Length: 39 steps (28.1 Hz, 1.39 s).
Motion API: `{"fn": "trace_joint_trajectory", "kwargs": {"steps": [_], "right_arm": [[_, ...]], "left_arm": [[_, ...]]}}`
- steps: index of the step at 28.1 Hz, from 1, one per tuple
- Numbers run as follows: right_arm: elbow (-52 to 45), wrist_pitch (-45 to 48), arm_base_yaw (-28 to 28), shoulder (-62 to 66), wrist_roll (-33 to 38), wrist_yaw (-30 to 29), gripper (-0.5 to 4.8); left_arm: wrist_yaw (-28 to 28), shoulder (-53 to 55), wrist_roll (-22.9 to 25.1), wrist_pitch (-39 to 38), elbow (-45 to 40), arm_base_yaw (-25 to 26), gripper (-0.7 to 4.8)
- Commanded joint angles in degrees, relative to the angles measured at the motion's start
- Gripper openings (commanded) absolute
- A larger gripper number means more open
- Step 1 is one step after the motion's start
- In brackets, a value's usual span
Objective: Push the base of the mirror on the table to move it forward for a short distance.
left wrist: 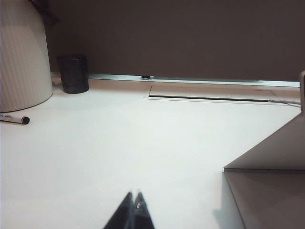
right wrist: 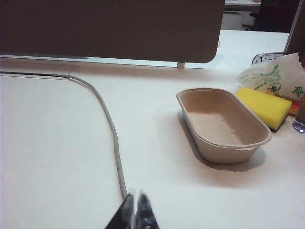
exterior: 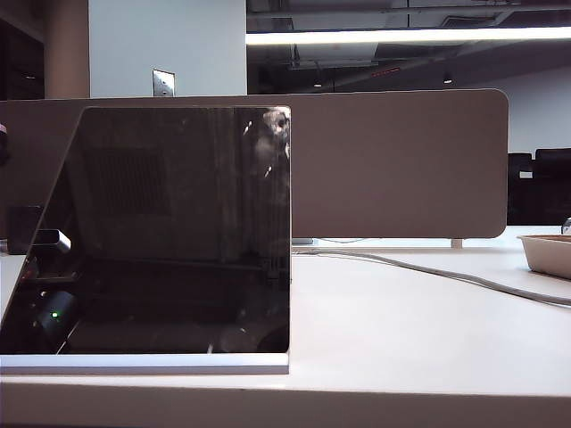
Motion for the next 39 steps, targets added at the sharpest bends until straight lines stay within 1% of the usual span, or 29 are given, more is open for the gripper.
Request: {"fn": "trace_joint_trajectory", "kwargs": {"steps": [1,10,12,14,20,23,27,29,31,32,38,39], "right_arm": [[0.0,1.0,0.0,0.0,-0.1,0.0,0.22],[0.0,1.0,0.3,0.0,-0.1,0.0,0.22],[0.0,1.0,2.3,0.0,-0.1,0.1,0.22],[0.0,1.0,6.4,0.0,-0.1,0.1,0.22],[0.0,1.0,24.0,0.0,-0.1,0.1,0.22],[0.0,1.0,31.8,0.0,-0.1,0.1,0.22],[0.0,1.0,39.3,0.0,-0.1,0.0,0.22],[0.0,1.0,40.6,0.0,-0.1,0.0,0.22],[0.0,1.0,41.4,0.0,-0.1,0.0,0.22],[0.0,1.0,41.4,0.0,-0.1,0.0,0.22],[0.0,1.0,41.3,0.0,-0.1,0.0,0.22],[0.0,1.0,41.3,0.0,-0.1,0.0,0.22]], "left_arm": [[0.2,0.0,0.2,0.6,0.0,0.0,-0.05],[0.3,0.0,0.2,0.6,0.0,0.0,-0.05],[0.2,0.0,0.2,0.6,0.0,0.0,-0.05],[0.2,0.0,0.2,0.6,0.0,0.0,-0.05],[0.2,0.0,0.2,0.6,0.0,0.0,-0.05],[0.2,0.0,0.2,0.6,0.0,0.0,-0.05],[0.2,0.0,0.2,0.6,0.0,-0.3,-0.05],[0.2,0.0,0.2,0.6,0.0,-1.3,-0.05],[0.2,0.0,0.2,0.6,0.0,-3.8,-0.05],[0.2,0.0,0.2,0.6,0.0,-6.1,-0.05],[0.2,0.0,0.2,0.5,0.0,-22.9,-0.05],[0.2,0.0,0.2,0.5,0.0,-24.6,-0.05]]}}
